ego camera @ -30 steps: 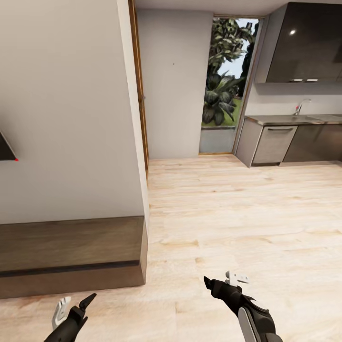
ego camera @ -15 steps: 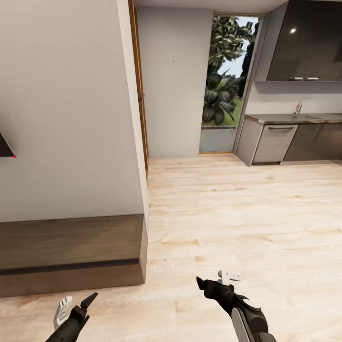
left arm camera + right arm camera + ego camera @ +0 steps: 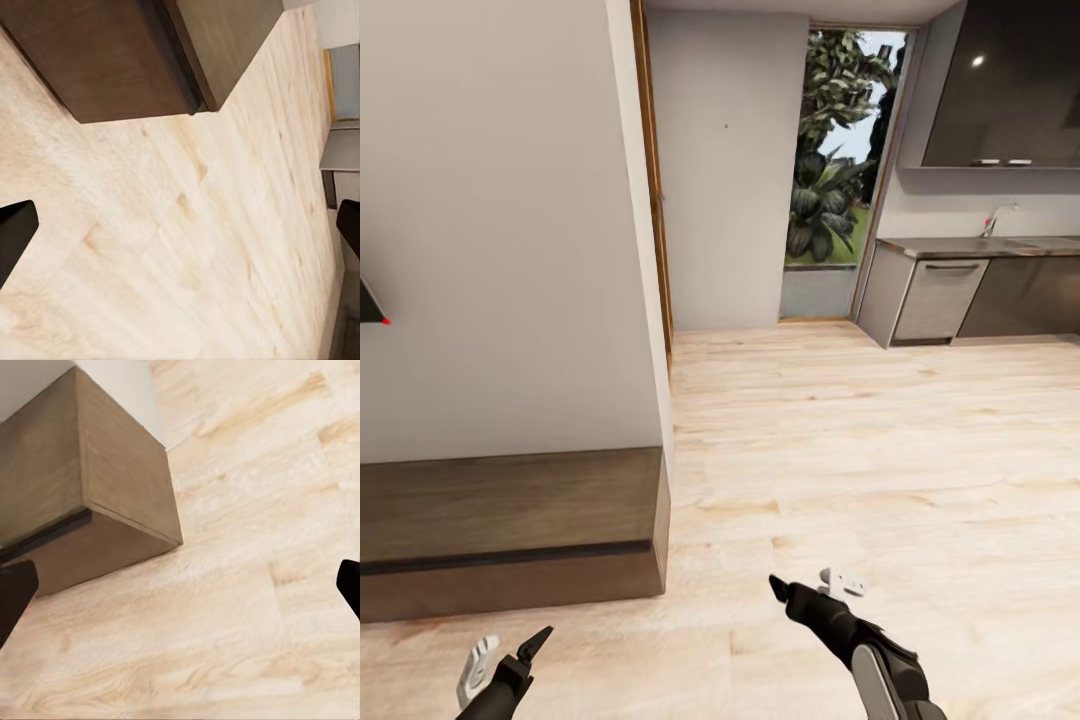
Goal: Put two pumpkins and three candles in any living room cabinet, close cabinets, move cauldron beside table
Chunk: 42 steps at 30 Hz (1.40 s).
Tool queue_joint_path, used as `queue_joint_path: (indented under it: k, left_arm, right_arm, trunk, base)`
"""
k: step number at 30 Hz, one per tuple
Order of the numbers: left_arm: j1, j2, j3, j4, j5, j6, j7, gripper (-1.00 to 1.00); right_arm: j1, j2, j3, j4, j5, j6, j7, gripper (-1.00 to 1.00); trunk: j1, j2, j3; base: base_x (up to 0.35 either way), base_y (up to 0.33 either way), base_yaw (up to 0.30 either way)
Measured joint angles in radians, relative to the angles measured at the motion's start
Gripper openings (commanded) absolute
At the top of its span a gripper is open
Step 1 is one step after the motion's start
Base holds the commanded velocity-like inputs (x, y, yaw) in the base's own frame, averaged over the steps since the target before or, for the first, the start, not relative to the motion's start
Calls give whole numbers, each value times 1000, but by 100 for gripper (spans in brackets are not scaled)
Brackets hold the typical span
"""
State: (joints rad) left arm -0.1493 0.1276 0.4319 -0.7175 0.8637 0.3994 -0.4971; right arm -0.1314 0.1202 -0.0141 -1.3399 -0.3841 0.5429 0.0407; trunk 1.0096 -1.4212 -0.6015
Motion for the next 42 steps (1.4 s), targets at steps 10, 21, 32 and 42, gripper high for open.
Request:
queue_joint_path:
  k: [10, 21, 32, 42]
  left_arm:
    - [0, 4, 10, 2, 7, 7, -3, 100]
    - [0, 18, 11, 3, 105, 9, -7, 100]
    - [1, 87, 116, 51, 136, 128, -149, 100]
    - [1, 128, 179, 151, 117, 139, -270, 100]
  right_arm:
    - [0, -2, -21, 3, -74, -2, -3, 100]
    - [0, -2, -21, 2, -80, -3, -1, 100]
    - [0, -2, -18, 2, -81, 1, 1, 100]
    - [0, -2, -9, -2, -79, 5, 2, 100]
  trunk:
    - [38, -70, -31]
    - [81, -147, -66]
    - [123, -224, -100]
    - [161, -294, -132]
  base:
    - [0, 0, 0]
    - [0, 0, 0]
    - [0, 0, 0]
    - [0, 0, 0]
